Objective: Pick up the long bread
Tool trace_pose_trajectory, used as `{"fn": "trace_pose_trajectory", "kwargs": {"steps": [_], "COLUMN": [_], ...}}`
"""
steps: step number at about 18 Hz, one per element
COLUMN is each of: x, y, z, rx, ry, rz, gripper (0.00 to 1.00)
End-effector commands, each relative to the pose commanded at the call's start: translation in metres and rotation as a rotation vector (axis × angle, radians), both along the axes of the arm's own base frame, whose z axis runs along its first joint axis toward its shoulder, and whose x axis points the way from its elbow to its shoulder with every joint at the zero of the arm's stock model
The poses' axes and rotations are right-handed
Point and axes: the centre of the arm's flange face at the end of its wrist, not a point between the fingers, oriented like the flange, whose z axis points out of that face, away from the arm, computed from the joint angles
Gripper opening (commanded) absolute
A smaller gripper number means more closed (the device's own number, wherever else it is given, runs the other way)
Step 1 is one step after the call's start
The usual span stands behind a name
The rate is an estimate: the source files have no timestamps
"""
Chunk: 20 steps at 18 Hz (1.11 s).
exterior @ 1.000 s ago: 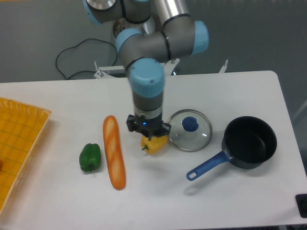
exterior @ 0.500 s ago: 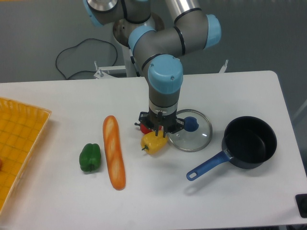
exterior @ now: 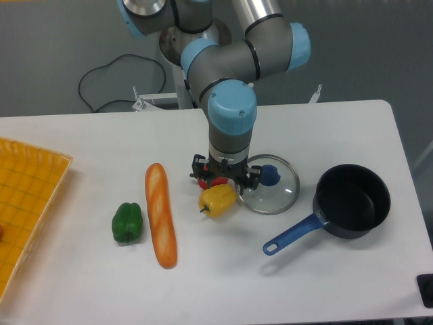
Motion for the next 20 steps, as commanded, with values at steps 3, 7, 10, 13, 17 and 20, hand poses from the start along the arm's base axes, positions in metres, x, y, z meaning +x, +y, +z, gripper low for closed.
{"fn": "trace_pose_trajectory", "kwargs": {"steps": [3, 7, 10, 13, 17, 20], "x": [0.02, 0.04, 0.053, 0.064, 0.077, 0.088], "y": [0.018, 0.031, 0.031, 0.034, 0.039, 0.04], "z": [-0.02, -0.037, -0.049, -0.058, -0.072, -0.079], "rx": [-0.039, -0.042, -0.006, -0.013, -0.028, -0.02], "ry": [-0.001, -0.009, 0.024, 0.016, 0.003, 0.01], "rz": [-0.03, -0.048, -0.063, -0.08, -0.096, -0.102], "gripper": [0.91, 0.91, 0.91, 0.91, 0.91, 0.91]}}
